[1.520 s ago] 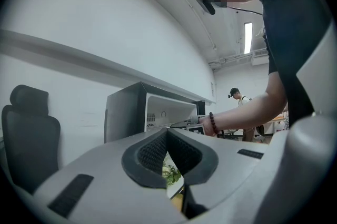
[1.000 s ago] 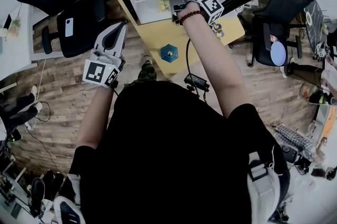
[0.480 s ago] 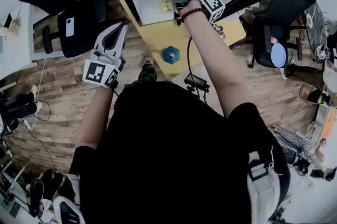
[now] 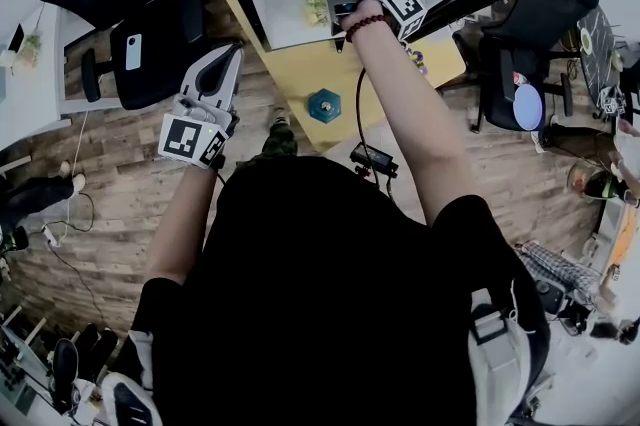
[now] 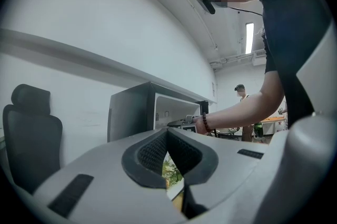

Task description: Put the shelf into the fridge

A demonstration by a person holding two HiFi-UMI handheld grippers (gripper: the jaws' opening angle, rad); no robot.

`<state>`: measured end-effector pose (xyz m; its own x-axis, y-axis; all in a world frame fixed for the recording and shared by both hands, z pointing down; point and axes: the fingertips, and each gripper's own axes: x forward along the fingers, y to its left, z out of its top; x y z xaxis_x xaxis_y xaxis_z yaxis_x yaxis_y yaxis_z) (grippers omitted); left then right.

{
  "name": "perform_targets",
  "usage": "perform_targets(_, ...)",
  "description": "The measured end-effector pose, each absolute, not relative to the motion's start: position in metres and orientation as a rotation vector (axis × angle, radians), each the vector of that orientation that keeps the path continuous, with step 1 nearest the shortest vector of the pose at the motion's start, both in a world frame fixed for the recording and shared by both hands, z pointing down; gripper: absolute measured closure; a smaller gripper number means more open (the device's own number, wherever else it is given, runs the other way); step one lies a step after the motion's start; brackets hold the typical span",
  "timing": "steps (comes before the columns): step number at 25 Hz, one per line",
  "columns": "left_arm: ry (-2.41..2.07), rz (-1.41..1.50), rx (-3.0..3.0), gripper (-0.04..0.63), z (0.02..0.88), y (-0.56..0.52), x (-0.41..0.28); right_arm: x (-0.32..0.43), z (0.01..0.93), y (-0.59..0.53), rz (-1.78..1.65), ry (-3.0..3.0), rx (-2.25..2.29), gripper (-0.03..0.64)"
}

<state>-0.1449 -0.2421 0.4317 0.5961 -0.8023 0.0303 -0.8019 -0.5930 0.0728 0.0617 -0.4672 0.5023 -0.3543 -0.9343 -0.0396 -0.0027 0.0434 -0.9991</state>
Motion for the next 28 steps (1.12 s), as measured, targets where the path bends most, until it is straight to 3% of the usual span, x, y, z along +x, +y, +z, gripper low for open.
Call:
perform_targets(9,-1.328,-0.03,2.767,0.577,0.428,-0.229,-0.122,0.063,0.499,-0.406,-1.476,1.599,-0.98,0.538)
perform_targets(18,-1.247,-0.071,2.814,0.577,0.42,-0.211,-0.086,0.076,0.483,-0.326,-1.377,1.894,-1.053,0.559)
perform_targets(28,-1.215,-0.116,2.851,0.577,0.411,-0.189,-0.059,0.086,0.447,-0.25,-0.691,2.627,-1.269,0.603)
